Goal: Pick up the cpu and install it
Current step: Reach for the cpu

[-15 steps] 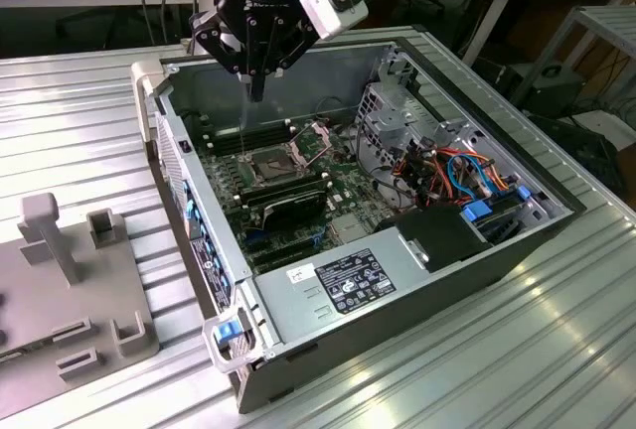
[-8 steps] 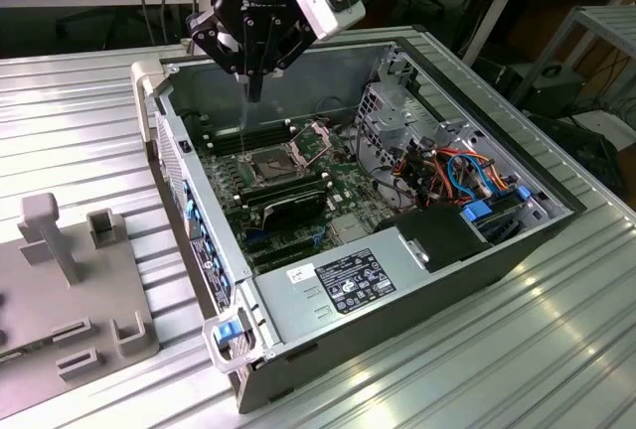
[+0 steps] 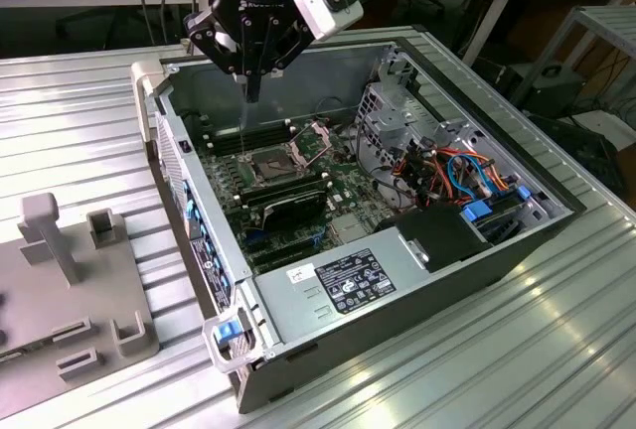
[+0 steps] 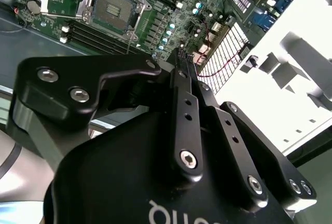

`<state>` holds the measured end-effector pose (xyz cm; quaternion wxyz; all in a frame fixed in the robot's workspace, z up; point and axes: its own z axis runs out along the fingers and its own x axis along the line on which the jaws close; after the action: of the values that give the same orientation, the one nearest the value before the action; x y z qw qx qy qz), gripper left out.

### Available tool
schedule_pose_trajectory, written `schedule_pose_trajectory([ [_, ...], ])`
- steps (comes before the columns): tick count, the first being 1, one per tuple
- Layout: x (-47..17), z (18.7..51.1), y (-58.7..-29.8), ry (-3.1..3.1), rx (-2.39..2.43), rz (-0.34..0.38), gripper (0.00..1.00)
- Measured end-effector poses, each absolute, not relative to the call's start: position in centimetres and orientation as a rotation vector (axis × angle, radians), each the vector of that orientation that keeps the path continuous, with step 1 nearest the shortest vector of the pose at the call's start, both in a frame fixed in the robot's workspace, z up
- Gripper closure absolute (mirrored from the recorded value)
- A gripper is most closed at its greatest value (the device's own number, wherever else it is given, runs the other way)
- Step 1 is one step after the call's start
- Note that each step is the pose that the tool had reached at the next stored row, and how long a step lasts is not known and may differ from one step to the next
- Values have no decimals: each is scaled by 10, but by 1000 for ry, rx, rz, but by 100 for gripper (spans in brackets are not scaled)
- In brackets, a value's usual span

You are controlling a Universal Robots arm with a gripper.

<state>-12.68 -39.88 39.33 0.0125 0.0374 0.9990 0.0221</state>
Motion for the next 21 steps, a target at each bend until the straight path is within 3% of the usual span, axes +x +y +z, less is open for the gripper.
schedule_pose_trajectory([
  [21,-136,393,-399,3114,117,69,89],
])
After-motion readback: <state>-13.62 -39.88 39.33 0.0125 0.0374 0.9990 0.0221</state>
